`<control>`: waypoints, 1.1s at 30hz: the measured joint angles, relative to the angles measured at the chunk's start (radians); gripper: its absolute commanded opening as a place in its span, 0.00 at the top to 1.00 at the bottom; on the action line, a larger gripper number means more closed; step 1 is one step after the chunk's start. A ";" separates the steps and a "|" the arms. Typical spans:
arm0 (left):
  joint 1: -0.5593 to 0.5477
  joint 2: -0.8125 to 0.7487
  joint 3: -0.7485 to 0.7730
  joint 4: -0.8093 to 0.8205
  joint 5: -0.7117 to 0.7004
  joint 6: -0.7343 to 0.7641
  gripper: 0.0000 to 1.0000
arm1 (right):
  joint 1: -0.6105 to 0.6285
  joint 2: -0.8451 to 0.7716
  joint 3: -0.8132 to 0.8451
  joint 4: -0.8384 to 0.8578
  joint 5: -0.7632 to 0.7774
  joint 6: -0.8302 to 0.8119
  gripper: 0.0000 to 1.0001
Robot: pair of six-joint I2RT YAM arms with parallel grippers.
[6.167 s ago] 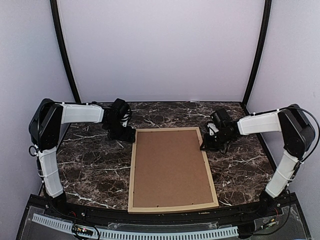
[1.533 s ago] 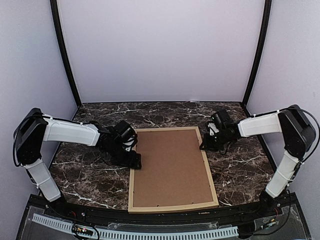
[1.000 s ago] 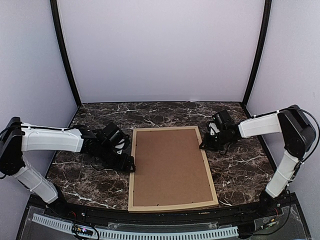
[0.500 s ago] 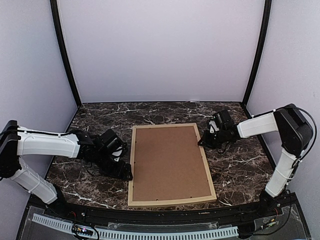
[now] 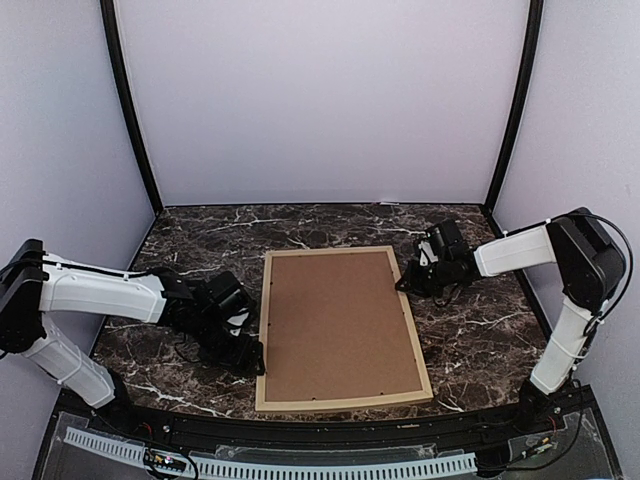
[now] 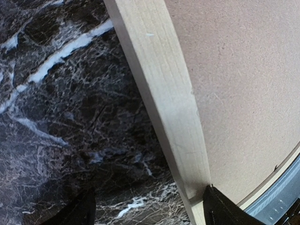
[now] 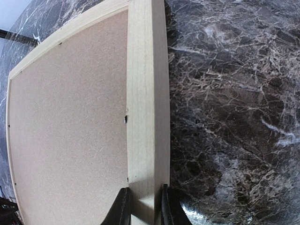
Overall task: Put the photo into the frame
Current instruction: Press the fastener onto the backboard.
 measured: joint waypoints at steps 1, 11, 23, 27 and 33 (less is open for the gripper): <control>0.000 0.002 -0.002 0.001 0.001 -0.002 0.18 | 0.000 0.000 -0.002 0.002 0.000 0.000 0.92; -0.003 0.014 -0.001 0.011 0.010 -0.007 0.19 | 0.000 -0.004 -0.010 0.014 0.003 0.001 0.92; -0.038 0.071 0.038 0.039 0.026 -0.011 0.19 | -0.008 -0.007 -0.018 0.035 0.030 -0.002 0.92; -0.053 0.089 0.055 0.042 0.029 -0.017 0.19 | -0.012 -0.013 -0.031 0.052 0.040 -0.001 0.93; -0.078 0.117 0.082 0.042 0.036 -0.024 0.19 | -0.012 -0.026 -0.063 0.093 0.054 0.005 0.94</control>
